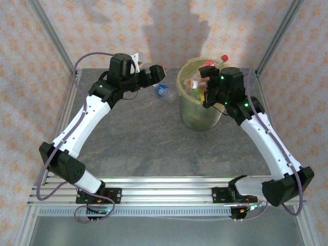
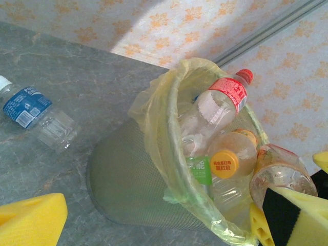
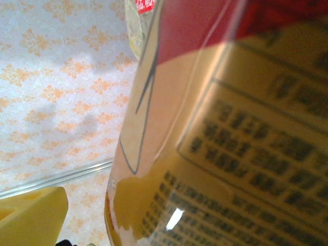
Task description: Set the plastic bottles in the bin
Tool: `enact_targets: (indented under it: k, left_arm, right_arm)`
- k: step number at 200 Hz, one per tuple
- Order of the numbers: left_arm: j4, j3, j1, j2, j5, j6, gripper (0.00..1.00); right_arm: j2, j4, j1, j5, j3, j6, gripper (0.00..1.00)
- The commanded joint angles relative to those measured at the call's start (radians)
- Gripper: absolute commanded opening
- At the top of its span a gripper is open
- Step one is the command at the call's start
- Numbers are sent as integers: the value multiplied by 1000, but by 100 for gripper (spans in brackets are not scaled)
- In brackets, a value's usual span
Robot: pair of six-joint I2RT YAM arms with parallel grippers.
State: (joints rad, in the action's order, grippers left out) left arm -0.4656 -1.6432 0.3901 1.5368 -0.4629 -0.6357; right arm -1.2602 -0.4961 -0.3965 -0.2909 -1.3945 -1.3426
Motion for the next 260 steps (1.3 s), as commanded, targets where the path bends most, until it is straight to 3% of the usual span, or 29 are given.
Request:
enact_targets:
  k: [1,161,204,260]
  left_arm:
    - [-20,-35,-5,2,17,-10,100]
    - [-35,-55,-2,7,41,-28,100]
    - [-41,-63,-2,8,47,-28,100]
    - [-67,-73,-2,24,74,-8,100]
  right_arm:
    - [6,-24,-6,-65,-4,-1,99]
    - [135,-45,-9,-87,20,28,100]
    - [168,-82,-8,-58,-23,102,86]
    - [171,-272,11,89,-95,290,77]
